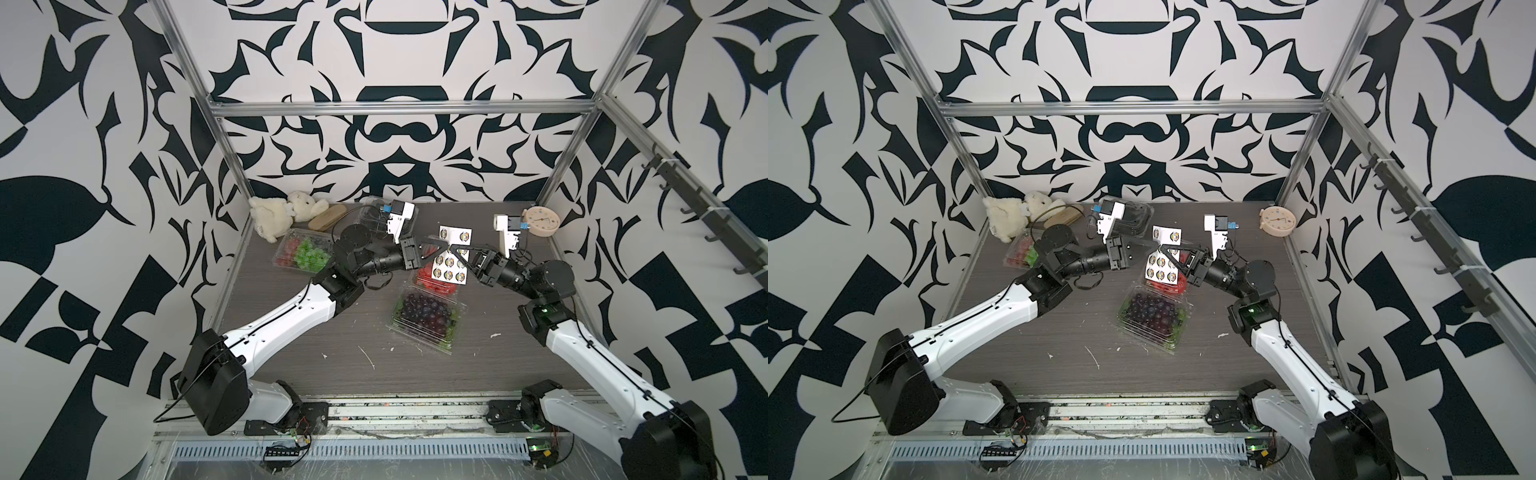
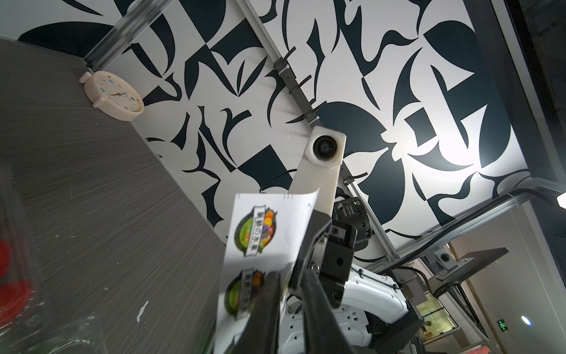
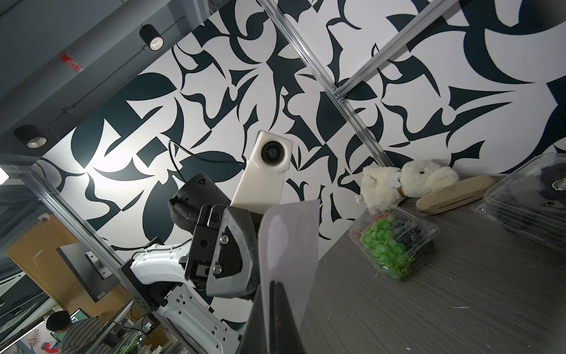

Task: Label fruit boxes
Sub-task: Tear off the label from the label sticker.

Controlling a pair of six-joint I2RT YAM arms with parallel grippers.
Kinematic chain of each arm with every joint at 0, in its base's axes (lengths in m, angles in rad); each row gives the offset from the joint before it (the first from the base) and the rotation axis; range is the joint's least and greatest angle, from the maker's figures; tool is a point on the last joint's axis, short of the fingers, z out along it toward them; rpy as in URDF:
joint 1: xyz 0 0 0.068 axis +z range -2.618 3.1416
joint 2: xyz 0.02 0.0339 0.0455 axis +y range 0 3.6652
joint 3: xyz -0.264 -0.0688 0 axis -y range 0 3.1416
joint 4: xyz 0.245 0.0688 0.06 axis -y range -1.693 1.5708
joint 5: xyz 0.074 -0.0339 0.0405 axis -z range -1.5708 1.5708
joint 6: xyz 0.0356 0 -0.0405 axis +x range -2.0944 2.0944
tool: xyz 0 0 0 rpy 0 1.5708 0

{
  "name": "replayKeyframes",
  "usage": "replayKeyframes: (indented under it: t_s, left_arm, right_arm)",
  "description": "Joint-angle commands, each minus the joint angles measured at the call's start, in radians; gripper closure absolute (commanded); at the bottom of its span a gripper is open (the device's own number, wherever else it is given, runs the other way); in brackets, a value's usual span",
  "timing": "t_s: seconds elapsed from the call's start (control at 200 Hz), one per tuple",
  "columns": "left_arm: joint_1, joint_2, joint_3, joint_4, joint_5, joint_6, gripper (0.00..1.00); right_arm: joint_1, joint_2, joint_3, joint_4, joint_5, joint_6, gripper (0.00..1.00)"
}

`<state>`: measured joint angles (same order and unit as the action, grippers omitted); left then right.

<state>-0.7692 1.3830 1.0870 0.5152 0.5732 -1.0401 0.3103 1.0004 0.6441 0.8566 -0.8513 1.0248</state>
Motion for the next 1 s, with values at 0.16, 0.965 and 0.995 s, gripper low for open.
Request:
replayKeyframes:
  t_s: [0.16, 0.965, 0.995]
  left_arm:
    - [-0.005, 0.010, 0.019, 0.007, 0.017, 0.011, 0.82]
    - [-0.016, 0.007, 0.014, 0.033, 0.027, 0.009, 0.99]
    - [-0.016, 0.005, 0.013, 0.032, 0.024, 0.010, 1.00]
  right_arm:
    - [0.005, -0.009, 0.034, 0.045, 0.001, -0.009, 1.00]
    - [0.005, -0.008, 0.028, 0.041, 0.003, -0.015, 1.00]
    - [0.006, -0.009, 0.028, 0.038, 0.002, -0.017, 1.00]
